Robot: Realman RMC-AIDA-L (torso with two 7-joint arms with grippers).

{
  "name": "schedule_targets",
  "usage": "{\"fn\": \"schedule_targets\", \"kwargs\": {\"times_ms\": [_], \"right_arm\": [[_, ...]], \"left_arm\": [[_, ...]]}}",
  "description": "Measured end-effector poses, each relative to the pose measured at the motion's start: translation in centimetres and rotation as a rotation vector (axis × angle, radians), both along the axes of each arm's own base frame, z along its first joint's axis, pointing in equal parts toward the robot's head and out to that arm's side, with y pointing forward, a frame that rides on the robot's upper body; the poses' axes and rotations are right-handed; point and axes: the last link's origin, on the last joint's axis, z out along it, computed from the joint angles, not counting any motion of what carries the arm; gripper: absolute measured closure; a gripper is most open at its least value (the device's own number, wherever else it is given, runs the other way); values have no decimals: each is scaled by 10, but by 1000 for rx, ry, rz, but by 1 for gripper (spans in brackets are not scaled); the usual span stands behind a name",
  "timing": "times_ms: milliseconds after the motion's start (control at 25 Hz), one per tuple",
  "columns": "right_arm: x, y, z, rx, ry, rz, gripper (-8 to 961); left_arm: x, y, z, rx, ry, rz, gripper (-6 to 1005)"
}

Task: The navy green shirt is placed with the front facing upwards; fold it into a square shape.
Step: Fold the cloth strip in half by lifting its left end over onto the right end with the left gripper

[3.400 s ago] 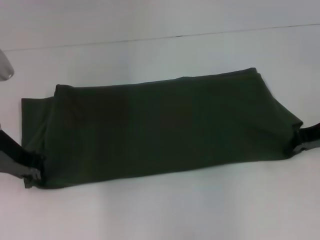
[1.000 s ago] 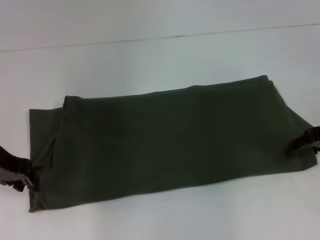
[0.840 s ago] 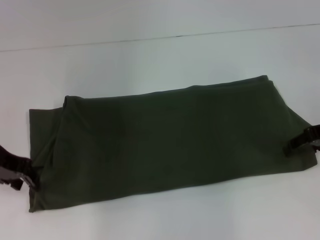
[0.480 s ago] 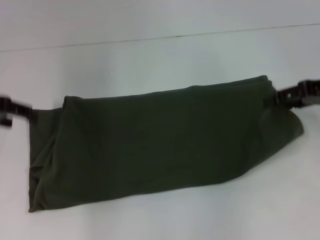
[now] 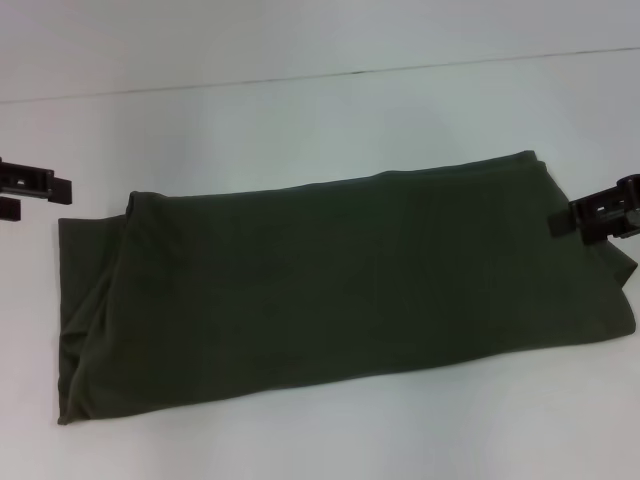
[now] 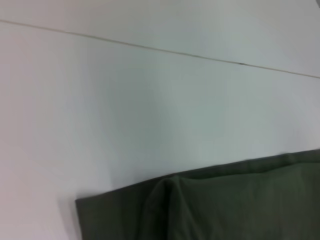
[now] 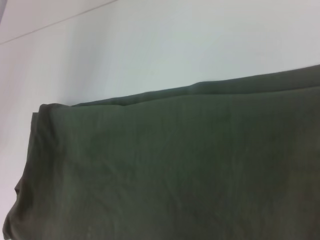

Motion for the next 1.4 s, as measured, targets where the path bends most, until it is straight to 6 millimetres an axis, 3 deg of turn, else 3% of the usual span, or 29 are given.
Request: {"fn": "schedule_targets", "kwargs": {"times_ms": [360,640,1400], "right_arm": [[-10,9,-1,3,-3,28,216],[-13,11,-2,10,9,37,220],[-14,13,-5,25,30,32,220]], "left_arm": [[-2,1,-3,-43,8,-4,164],[-29,0,-24,-97,92,153,173],[-45,1,-65,-167,114,249,172]]}}
